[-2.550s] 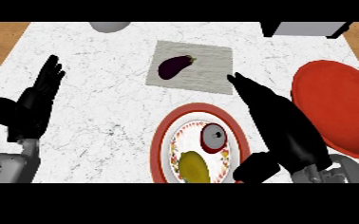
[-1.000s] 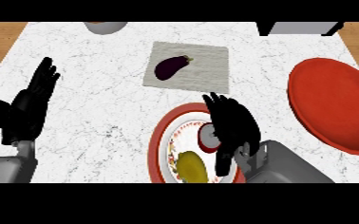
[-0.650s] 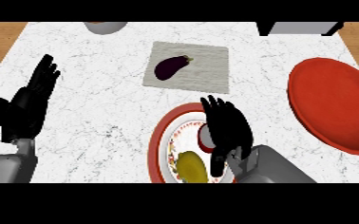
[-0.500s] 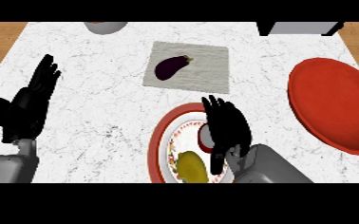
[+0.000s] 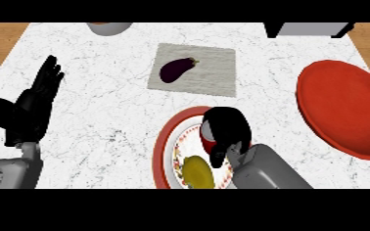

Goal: Pick the can from the plate and place it in the bowl

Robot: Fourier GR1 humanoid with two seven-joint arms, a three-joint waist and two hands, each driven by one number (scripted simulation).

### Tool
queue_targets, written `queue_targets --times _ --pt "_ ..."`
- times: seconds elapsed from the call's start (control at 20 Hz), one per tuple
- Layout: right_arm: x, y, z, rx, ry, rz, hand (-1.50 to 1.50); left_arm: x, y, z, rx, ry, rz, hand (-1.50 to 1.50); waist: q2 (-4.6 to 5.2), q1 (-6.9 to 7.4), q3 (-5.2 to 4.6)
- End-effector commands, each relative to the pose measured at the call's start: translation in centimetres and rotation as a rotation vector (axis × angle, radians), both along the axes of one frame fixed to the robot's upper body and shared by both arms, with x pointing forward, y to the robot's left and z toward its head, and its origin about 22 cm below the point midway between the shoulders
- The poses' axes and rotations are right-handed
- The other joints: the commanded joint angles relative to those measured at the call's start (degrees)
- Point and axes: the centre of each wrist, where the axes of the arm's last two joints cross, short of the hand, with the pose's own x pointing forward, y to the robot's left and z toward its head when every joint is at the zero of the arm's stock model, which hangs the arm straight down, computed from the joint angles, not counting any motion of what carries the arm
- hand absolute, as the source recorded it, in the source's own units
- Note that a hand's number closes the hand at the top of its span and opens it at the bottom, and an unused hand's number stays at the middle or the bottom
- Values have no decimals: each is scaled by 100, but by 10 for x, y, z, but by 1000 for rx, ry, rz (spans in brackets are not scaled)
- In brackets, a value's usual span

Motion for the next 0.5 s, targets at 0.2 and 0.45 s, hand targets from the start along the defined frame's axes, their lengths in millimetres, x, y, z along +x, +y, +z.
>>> queue_targets --times 0.2,0.45 --pt "12 6 -22 -20 -7 5 150 13 -20 -4 7 9 -5 0 33 -11 9" --pt "4 3 -1 -62 -169 -55 150 4 6 11 -11 13 0 0 24 -13 9"
